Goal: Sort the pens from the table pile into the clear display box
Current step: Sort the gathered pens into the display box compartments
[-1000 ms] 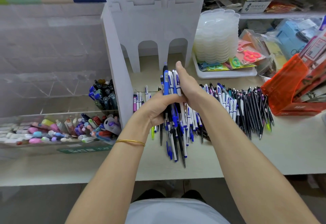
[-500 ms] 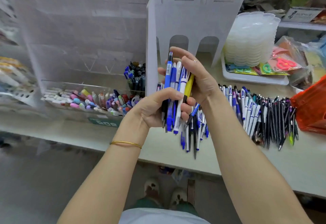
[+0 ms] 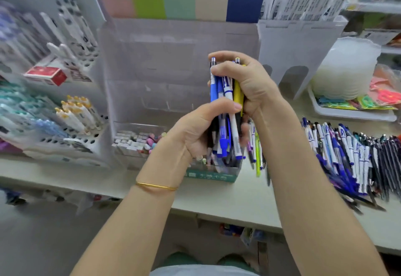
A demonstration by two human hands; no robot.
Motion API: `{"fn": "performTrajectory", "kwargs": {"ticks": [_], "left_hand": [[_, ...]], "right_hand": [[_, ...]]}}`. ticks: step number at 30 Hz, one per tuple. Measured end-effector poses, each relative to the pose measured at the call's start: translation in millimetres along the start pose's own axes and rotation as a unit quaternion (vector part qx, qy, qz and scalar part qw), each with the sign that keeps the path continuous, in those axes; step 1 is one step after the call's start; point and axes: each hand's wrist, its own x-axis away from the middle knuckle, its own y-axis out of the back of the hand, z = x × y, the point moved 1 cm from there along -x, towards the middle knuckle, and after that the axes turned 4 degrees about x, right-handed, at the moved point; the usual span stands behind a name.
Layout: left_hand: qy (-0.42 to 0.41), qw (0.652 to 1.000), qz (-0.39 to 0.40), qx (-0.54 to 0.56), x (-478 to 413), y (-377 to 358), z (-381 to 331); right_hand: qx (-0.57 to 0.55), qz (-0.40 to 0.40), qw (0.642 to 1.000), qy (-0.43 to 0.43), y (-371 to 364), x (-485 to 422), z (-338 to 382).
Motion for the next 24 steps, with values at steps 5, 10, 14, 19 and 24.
{"fn": "performTrajectory", "kwargs": {"ticks": [5, 10, 14, 19, 24], "left_hand": [[-0.046, 0.988, -0.016, -0.145, 7.6, 36.2, -43.2], [-0.083, 0.975, -0.005, -0.208, 6.8, 50.2, -70.3], [-0.110, 0.971, 0.011, -0.212, -4.5, 52.1, -79.2], [-0.165, 0.972, 0.030, -0.161, -21.5, 57.8, -78.0], [-0.237, 0.960, 0.000, -0.148, -24.5, 60.2, -80.6]], "right_hand": [[0.046, -0.096, 0.994, 0.023, -47.6, -24.2, -2.2], [0.115, -0.154, 0.981, 0.016, -66.8, -40.9, 5.8], [0.120, -0.144, 0.982, 0.034, -67.9, -54.2, 13.9], [0.009, -0.060, 0.998, -0.026, -49.0, -68.8, 26.9], [0.120, -0.107, 0.985, 0.055, -31.3, -56.4, 33.7]]}}
